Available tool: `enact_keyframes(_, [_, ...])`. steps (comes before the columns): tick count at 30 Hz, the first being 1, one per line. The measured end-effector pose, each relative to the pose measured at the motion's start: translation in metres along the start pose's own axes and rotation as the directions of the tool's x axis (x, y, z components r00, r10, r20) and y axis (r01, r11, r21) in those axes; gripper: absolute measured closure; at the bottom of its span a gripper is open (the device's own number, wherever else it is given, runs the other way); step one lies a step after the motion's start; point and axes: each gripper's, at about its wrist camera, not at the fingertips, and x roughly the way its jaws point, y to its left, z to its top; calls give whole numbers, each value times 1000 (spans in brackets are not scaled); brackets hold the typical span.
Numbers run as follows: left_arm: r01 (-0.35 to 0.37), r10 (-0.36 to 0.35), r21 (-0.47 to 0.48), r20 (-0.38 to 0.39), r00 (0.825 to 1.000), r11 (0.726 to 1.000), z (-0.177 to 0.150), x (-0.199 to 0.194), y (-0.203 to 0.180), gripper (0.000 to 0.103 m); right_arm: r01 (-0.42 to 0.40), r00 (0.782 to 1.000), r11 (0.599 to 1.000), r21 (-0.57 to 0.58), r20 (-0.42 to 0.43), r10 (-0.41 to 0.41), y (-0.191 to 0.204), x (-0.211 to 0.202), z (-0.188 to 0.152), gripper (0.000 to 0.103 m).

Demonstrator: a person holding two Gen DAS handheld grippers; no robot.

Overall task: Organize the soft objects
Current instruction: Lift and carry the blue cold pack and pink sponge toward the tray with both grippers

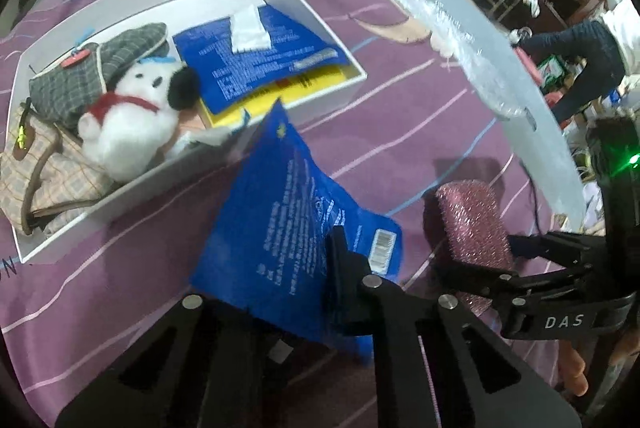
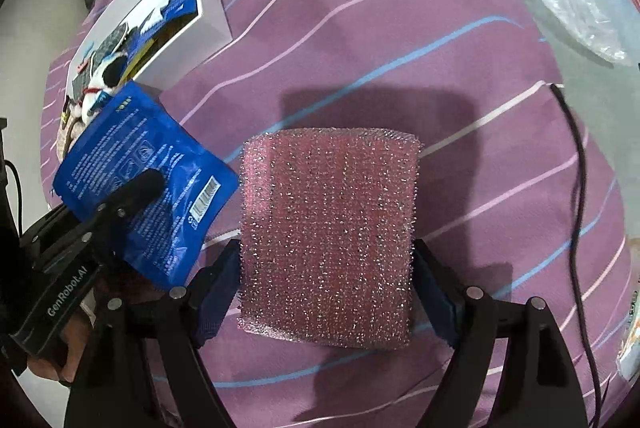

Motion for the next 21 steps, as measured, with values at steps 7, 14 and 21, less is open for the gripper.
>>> enact_keyframes(7, [72,-68,-71,57,996,995,3,-13,12,96,-17,1000,1000,-15,21,17,9,-11,3,27])
enact_keyframes(14, [97,-81,-120,128,988,988,3,-31,25,96,-21,999,999,-44,41,22,17,-22,2,28])
enact_keyframes(21, [111,-66,-177,241,968,978,-1,-54,44,96,-5,999,996,-86,51,9,45,-31,2,28])
